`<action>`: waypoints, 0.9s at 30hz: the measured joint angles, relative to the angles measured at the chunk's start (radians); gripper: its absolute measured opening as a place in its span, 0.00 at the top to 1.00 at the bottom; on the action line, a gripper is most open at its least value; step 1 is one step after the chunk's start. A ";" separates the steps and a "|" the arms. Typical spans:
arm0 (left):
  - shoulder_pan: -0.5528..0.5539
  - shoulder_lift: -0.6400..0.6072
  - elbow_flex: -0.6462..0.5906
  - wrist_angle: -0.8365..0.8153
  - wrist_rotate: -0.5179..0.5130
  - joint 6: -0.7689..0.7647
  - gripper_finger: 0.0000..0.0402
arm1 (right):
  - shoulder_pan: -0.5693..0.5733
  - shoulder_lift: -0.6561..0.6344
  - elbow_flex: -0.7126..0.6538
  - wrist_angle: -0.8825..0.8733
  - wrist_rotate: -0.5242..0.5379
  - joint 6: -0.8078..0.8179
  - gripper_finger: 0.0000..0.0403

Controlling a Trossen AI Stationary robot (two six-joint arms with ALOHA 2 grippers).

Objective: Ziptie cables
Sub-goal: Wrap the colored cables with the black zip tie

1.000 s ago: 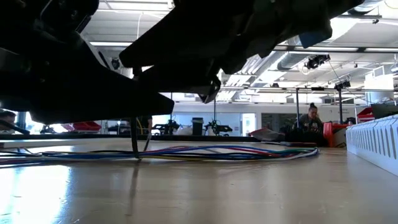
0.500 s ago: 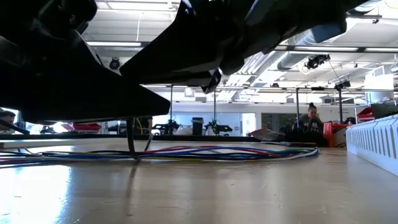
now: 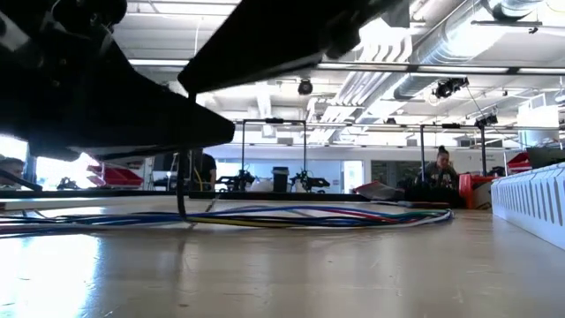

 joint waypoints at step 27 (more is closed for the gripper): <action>0.019 0.000 -0.002 -0.008 0.060 0.030 1.00 | 0.029 -0.012 0.064 -0.149 0.055 0.018 0.65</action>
